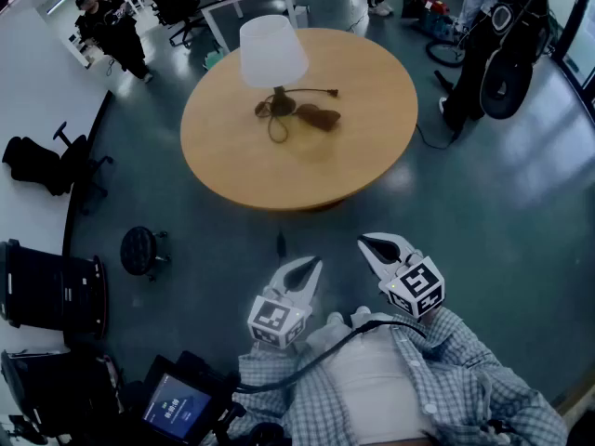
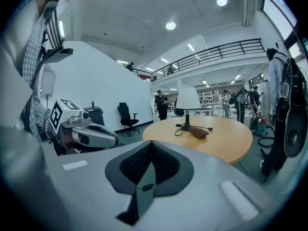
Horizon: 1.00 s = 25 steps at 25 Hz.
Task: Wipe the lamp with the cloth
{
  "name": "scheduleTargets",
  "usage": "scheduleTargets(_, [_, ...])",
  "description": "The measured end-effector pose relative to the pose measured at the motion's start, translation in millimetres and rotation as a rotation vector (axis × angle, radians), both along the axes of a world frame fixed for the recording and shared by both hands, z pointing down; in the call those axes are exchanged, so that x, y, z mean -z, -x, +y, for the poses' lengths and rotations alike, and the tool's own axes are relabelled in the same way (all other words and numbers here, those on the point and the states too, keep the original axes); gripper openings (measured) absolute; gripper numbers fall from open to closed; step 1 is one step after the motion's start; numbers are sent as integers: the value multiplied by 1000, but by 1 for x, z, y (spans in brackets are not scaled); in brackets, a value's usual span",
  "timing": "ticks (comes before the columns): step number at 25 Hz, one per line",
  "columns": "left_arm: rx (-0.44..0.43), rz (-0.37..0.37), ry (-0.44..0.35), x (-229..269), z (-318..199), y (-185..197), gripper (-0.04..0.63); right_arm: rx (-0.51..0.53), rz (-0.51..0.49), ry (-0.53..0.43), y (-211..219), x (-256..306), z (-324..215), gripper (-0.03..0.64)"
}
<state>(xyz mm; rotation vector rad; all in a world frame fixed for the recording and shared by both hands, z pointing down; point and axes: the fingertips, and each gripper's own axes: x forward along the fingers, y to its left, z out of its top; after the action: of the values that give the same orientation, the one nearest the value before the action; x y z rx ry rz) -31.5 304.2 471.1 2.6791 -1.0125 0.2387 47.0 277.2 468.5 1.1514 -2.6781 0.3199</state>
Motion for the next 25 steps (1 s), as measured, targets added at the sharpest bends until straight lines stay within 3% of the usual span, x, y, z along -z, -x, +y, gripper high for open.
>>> scheduleTargets(14, [2, 2, 3, 1, -1, -2, 3, 2, 2, 6, -2, 0, 0, 3])
scheduleTargets(25, [11, -11, -34, 3, -2, -29, 3, -20, -28, 12, -34, -4, -1, 3])
